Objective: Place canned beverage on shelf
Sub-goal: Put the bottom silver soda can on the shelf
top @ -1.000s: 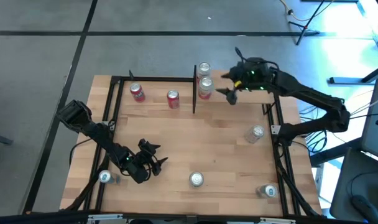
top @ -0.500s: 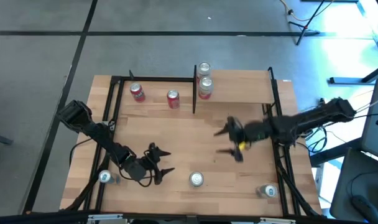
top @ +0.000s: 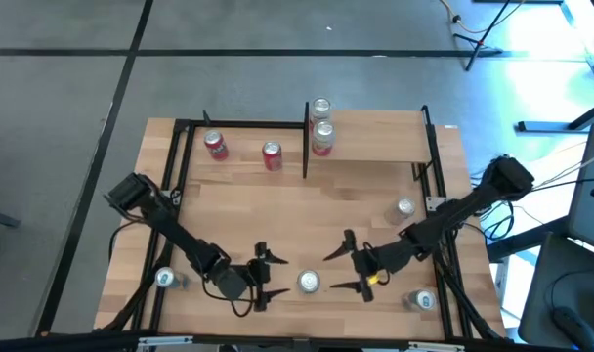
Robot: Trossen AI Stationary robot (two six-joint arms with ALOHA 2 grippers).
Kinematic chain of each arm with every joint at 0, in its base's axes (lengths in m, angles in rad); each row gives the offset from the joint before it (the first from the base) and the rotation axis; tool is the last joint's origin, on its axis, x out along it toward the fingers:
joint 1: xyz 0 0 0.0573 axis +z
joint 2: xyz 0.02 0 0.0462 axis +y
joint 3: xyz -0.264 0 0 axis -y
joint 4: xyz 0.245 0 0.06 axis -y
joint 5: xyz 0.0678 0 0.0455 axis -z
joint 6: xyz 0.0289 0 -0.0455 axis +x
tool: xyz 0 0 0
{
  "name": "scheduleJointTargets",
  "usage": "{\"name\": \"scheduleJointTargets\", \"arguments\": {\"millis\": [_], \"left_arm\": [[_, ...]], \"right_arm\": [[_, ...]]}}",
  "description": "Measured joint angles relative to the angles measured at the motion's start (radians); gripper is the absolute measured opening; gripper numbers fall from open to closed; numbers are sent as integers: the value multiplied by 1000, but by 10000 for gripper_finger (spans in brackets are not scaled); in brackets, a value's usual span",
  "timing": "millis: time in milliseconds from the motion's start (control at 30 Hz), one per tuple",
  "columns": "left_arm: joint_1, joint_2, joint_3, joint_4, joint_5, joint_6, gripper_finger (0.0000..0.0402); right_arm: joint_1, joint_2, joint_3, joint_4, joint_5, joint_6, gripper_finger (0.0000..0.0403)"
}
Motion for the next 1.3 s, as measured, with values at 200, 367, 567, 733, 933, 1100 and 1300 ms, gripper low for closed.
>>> {"name": "scheduleJointTargets", "arguments": {"millis": [200, 367, 567, 733, 933, 1100, 1300], "left_arm": [[1, 42, 19, -2, 6, -27, 346], [-7, 68, 19, 2, 9, -77, 346], [-11, 69, 19, 1, 10, -57, 346], [-11, 69, 19, 5, 10, -49, 346], [-10, 69, 19, 6, 10, -49, 346], [-9, 69, 19, 6, 10, -54, 346], [-9, 69, 19, 6, 10, -55, 346]], "right_arm": [[0, 110, 30, 133, -5, 9, 315], [-1, 220, 124, 118, 8, 30, 315], [-16, 305, 246, -85, 43, 79, 315], [-15, 339, 277, -133, 47, 103, 315], [-18, 357, 277, -118, 56, 105, 315], [-23, 377, 280, -107, 57, 106, 315], [-21, 378, 278, -93, 73, 93, 315]]}}
